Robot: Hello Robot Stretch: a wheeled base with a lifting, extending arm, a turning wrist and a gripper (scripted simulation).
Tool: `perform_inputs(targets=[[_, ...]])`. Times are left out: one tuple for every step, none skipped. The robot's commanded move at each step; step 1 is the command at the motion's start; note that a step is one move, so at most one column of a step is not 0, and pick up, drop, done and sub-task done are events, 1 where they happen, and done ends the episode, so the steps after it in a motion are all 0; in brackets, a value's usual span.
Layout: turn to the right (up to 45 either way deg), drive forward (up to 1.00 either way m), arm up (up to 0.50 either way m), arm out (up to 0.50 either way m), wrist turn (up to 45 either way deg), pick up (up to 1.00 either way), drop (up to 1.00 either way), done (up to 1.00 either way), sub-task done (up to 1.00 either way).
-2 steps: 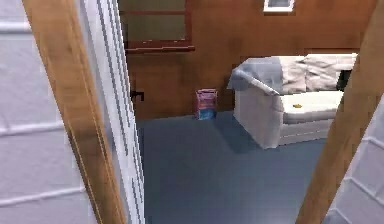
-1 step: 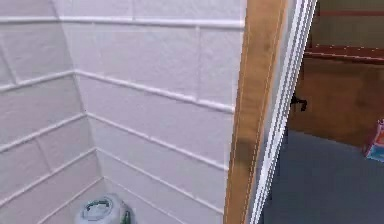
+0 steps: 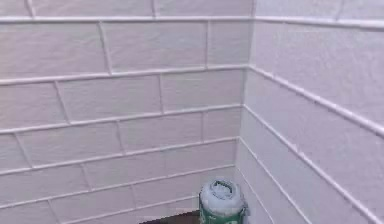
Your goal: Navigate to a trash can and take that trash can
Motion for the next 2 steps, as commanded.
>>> perform_inputs(targets=[[-45.0, 0.0, 0.0, 0.0, 0.0, 0.0, 0.0, 0.0, 0.0], [-30.0, 0.0, 0.0, 0.0, 0.0, 0.0, 0.0, 0.0, 0.0]])
